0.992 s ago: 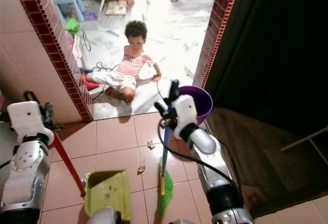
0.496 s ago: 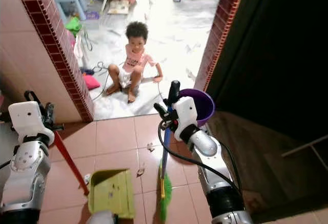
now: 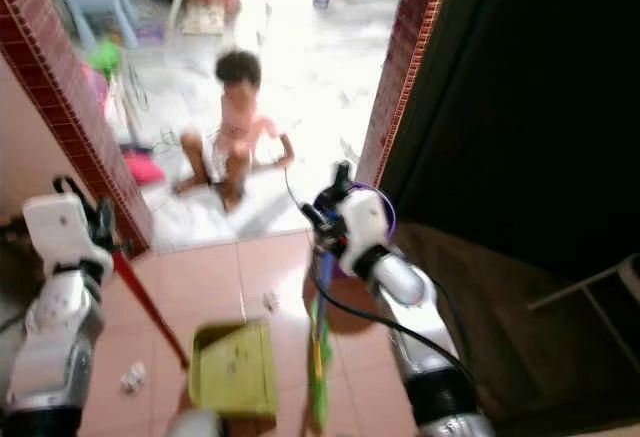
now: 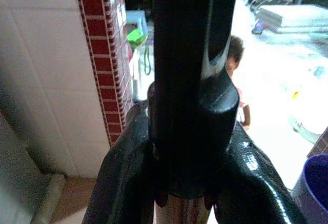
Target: Sweep floor
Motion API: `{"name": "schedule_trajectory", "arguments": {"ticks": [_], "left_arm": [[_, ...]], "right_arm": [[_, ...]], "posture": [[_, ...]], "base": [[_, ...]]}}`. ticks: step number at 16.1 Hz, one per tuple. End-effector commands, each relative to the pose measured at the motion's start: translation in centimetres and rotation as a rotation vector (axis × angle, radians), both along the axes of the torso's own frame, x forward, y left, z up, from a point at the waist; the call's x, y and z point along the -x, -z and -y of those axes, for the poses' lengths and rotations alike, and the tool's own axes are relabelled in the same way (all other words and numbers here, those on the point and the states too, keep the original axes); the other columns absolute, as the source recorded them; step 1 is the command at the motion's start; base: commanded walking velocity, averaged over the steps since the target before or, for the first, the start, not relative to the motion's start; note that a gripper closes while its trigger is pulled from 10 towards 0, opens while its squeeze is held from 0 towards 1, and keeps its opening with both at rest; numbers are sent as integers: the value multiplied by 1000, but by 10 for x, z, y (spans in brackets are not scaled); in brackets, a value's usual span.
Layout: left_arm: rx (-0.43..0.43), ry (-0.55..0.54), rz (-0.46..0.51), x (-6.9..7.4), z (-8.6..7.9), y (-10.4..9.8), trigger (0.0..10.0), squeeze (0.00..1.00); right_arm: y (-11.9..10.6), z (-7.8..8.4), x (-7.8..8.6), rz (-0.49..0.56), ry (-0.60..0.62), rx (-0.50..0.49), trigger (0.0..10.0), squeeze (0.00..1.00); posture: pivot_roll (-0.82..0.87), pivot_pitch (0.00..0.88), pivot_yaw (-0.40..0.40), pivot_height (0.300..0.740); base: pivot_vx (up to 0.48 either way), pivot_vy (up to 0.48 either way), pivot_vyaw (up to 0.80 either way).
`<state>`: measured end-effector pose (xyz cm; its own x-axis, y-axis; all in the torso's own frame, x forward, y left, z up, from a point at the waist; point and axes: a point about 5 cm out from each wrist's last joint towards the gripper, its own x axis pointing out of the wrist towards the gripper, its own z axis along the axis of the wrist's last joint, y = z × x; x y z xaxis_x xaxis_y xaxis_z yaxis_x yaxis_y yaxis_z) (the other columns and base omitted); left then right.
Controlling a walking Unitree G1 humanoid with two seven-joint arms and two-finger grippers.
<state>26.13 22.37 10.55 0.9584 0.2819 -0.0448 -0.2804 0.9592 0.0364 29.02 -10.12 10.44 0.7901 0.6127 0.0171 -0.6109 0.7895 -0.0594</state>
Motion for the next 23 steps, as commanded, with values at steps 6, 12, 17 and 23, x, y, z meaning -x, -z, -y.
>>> {"name": "schedule_trajectory", "arguments": {"ticks": [6, 12, 17, 23], "left_arm": [[-129, -32, 89, -2, -7, -22, 10000, 0], [-213, -56, 117, -8, -14, -27, 10000, 0], [-264, -54, 128, -14, -11, -31, 10000, 0], [-307, -1, 28, -22, 9, -4, 10000, 0]], "right_arm": [[-2, 6, 2, 23, 7, 19, 10000, 0], [-2, 4, 4, 33, 1, -32, 10000, 0], [-2, 5, 5, 27, -27, -50, 10000, 0], [-6, 6, -13, 78, -8, -8, 10000, 0]], "posture": [[-37, 10, -35, 740], [-49, 26, -35, 740], [-41, 45, -43, 740], [-76, 84, -55, 740]], "base": [[0, 0, 0], [0, 0, 0], [0, 0, 0], [0, 0, 0]]}}
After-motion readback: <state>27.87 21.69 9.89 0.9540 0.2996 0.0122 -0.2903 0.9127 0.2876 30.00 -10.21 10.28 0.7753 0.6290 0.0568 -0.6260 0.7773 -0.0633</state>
